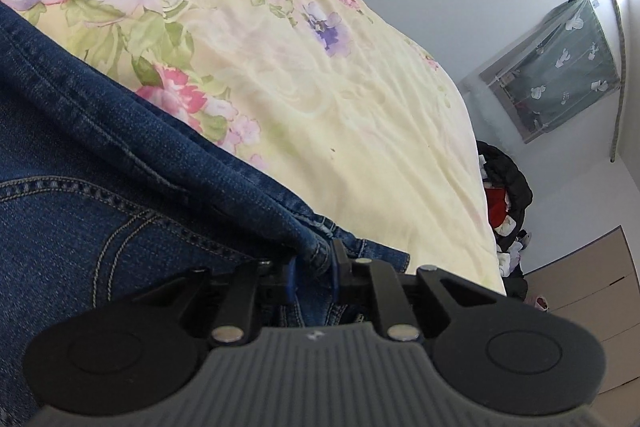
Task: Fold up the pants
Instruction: 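Open both grippers to release the folded jeans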
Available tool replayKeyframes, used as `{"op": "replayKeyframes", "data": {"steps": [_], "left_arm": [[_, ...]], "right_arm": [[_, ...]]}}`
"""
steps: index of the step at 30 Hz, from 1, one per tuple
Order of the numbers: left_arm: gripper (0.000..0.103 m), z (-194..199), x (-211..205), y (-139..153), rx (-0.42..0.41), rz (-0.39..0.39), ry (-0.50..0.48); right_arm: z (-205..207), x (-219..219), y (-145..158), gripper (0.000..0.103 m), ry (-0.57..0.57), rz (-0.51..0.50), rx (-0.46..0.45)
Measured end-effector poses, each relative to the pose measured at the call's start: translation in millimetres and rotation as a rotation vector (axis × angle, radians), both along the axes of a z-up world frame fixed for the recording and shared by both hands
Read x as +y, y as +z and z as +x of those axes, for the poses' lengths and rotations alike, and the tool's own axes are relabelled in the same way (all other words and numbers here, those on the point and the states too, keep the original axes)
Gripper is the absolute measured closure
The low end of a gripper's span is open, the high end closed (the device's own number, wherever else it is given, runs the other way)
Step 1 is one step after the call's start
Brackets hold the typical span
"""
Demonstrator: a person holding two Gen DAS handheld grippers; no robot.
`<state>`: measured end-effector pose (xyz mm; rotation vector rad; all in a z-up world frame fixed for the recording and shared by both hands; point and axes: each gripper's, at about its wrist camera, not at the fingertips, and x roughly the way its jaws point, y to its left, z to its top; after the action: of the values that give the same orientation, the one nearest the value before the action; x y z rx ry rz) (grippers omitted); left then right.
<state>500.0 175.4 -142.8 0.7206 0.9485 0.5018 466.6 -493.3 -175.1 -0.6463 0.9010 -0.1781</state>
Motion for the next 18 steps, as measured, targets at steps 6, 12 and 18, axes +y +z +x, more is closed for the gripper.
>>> {"op": "replayKeyframes", "data": {"steps": [6,12,18], "left_arm": [[0.028,-14.4,42.8,42.8,-0.128,-0.115,0.151],[0.028,-56.9,87.6,86.6,-0.237,-0.399,0.192],[0.03,-80.1,115.5,83.5,-0.305,-0.642,0.165]], "right_arm": [[-10.7,0.3,17.9,0.029,-0.053,-0.045,-0.098],[-23.6,5.7,53.9,0.023,-0.095,0.027,-0.165],[-51.5,36.6,54.6,0.023,-0.048,0.058,-0.108]]}}
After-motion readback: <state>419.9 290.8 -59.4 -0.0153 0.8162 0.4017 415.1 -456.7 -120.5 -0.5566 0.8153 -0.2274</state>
